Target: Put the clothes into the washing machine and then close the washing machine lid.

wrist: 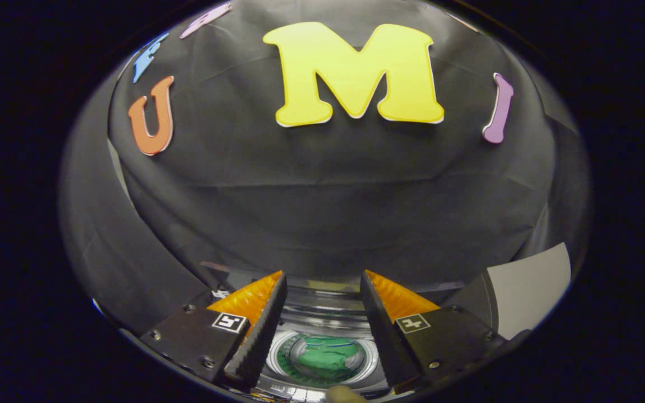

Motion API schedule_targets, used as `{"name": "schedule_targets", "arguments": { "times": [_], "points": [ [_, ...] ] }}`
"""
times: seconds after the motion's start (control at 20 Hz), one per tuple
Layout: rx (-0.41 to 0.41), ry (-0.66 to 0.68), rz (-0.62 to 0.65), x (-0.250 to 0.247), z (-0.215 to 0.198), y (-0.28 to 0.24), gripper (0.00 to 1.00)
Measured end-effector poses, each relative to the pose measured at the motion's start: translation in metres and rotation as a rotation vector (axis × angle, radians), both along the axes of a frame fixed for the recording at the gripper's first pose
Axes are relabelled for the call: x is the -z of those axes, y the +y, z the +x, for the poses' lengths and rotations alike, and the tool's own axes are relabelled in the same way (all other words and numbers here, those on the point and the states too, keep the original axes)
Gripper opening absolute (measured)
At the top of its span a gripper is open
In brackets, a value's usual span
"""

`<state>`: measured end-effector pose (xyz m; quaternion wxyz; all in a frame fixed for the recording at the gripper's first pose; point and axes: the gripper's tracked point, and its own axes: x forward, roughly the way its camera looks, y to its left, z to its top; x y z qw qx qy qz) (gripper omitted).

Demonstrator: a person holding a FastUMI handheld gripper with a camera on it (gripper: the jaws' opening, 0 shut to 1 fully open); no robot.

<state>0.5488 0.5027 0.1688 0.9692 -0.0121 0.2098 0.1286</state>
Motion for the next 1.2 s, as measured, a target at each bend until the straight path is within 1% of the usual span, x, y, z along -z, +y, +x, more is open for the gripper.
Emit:
{"name": "schedule_targets", "arguments": {
  "times": [0.2, 0.4, 0.55, 0.8, 1.05, 1.2],
  "points": [
    [0.029, 0.025, -0.012, 0.006, 0.028, 0.003, 0.83],
    [0.053, 0.075, -0.030, 0.021, 0.046, 0.007, 0.83],
    [0.065, 0.120, -0.034, 0.033, 0.051, 0.009, 0.83],
    [0.079, 0.101, -0.046, 0.034, 0.051, 0.011, 0.83],
    [0.074, 0.075, -0.031, 0.034, 0.048, 0.010, 0.83],
    [0.085, 0.066, -0.030, 0.033, 0.042, 0.009, 0.83]
  ]
}}
